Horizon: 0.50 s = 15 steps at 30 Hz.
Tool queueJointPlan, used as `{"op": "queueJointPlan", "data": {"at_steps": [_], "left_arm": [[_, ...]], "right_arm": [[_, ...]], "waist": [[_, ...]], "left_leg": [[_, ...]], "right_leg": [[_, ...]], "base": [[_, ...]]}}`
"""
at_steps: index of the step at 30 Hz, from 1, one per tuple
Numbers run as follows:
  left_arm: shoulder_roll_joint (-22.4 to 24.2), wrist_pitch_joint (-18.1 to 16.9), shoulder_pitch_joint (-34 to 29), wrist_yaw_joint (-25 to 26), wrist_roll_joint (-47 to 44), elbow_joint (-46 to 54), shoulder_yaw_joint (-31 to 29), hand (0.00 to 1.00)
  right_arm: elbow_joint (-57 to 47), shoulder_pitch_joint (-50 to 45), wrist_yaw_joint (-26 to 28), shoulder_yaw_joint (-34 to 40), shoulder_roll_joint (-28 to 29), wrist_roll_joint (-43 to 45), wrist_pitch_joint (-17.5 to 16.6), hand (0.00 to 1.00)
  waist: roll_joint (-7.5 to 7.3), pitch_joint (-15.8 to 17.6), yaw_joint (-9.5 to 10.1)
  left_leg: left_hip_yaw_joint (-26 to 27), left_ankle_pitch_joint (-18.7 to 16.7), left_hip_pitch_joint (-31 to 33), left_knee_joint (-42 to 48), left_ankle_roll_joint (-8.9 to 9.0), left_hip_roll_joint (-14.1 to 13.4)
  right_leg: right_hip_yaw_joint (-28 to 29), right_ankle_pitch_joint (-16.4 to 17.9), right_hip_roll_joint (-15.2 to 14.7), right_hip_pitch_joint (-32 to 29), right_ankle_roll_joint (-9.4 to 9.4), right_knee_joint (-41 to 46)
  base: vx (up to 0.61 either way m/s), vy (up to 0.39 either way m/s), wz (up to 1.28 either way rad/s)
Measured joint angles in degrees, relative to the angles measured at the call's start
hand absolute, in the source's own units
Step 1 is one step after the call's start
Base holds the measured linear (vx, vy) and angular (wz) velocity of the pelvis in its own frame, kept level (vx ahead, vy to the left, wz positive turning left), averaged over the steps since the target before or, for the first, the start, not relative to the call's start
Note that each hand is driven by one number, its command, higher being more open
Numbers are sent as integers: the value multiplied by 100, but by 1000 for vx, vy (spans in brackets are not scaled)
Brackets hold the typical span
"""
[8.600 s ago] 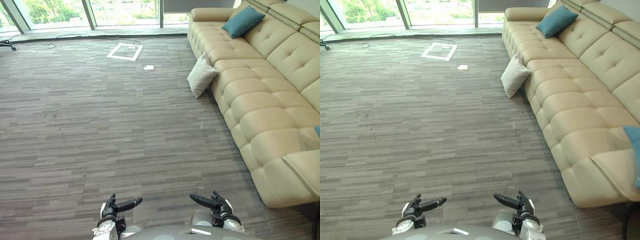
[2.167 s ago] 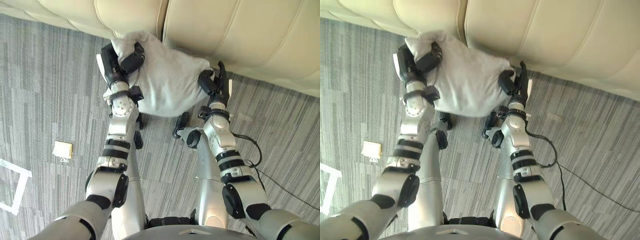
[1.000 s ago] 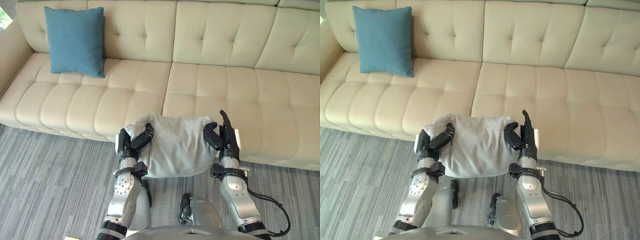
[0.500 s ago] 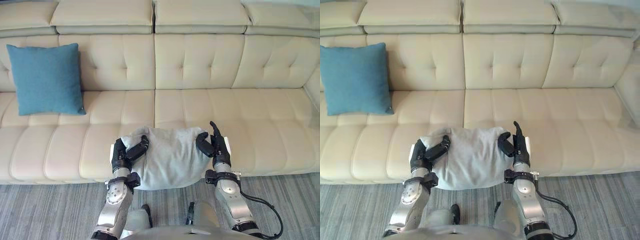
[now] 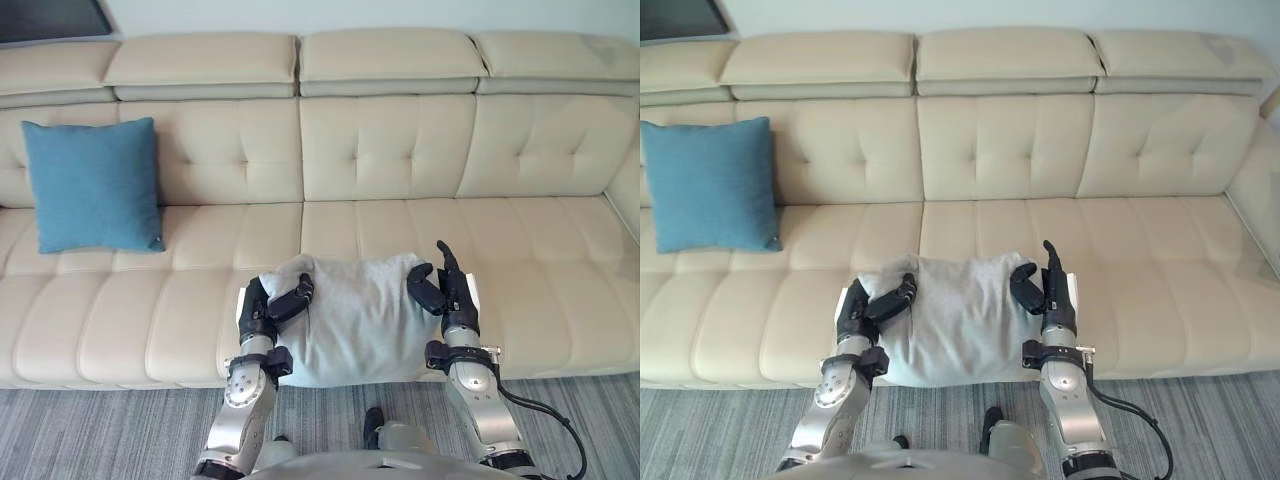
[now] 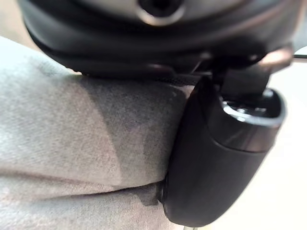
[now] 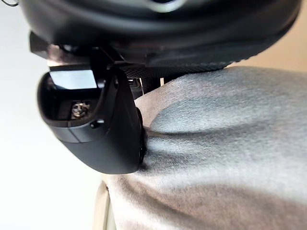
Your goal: Pick up cushions and gather them together orderly.
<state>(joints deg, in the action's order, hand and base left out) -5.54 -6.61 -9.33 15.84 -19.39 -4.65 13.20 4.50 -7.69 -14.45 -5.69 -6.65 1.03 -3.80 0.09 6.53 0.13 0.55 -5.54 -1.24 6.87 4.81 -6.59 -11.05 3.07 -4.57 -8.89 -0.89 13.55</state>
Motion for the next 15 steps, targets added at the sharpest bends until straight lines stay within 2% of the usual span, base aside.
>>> {"op": "queueJointPlan", "data": {"at_steps": [3, 5, 9, 10, 12, 13, 15], "left_arm": [[-73, 0, 349, 163, 121, 0, -2, 0], [-250, 0, 871, 361, 261, 0, -14, 0], [-380, -7, 1459, 670, 434, 0, -94, 0], [-446, -10, 1771, 824, 445, 0, -121, 0], [-562, -12, 2167, 1037, 559, -1, -130, 0], [-640, -12, 2518, 1196, 641, -5, -165, 0], [-684, -12, 2931, 1362, 672, -14, -250, 0]], "right_arm": [[-43, 182, -71, -2, 33, -3, 0, 0], [-38, 582, -202, -10, 84, -6, 4, 0], [29, 1304, -405, -67, 130, -145, 6, 0], [76, 1692, -527, -72, 131, -223, 4, 0], [239, 2222, -690, -84, 135, -299, 4, 0], [385, 2661, -822, -84, 135, -333, 4, 0], [557, 3147, -965, -81, 134, -333, 4, 0]], "waist": [[46, -118, 111], [56, -125, 128], [39, -115, 194], [-21, -77, 232], [-132, 45, 259], [-207, 223, 257], [-299, 335, 258]], "left_leg": [[-34, 111, 44, -158, 2, 7], [-151, 245, 158, -293, 37, 5], [-167, 335, 289, -356, 58, 27], [-175, 378, 455, -343, 51, 60], [-203, 447, 626, -338, 67, 84], [-253, 534, 742, -333, 93, 87], [-285, 629, 987, -326, 139, 83]], "right_leg": [[-49, -205, 16, 16, 0, -290], [-152, -478, 43, 59, 31, -656], [-190, -934, 92, 214, 71, -1317], [-196, -1171, 95, 196, 85, -1622], [-209, -1389, 98, 138, 103, -1847], [-245, -1451, 91, 40, 128, -1847], [-284, -1528, 78, -188, 179, -1847]], "base": [[-69, 25, 13], [-127, 6, 19], [-145, 1, 5], [-116, -2, 0], [-142, -29, 4], [-180, -48, 12], [-146, -32, 13]]}}
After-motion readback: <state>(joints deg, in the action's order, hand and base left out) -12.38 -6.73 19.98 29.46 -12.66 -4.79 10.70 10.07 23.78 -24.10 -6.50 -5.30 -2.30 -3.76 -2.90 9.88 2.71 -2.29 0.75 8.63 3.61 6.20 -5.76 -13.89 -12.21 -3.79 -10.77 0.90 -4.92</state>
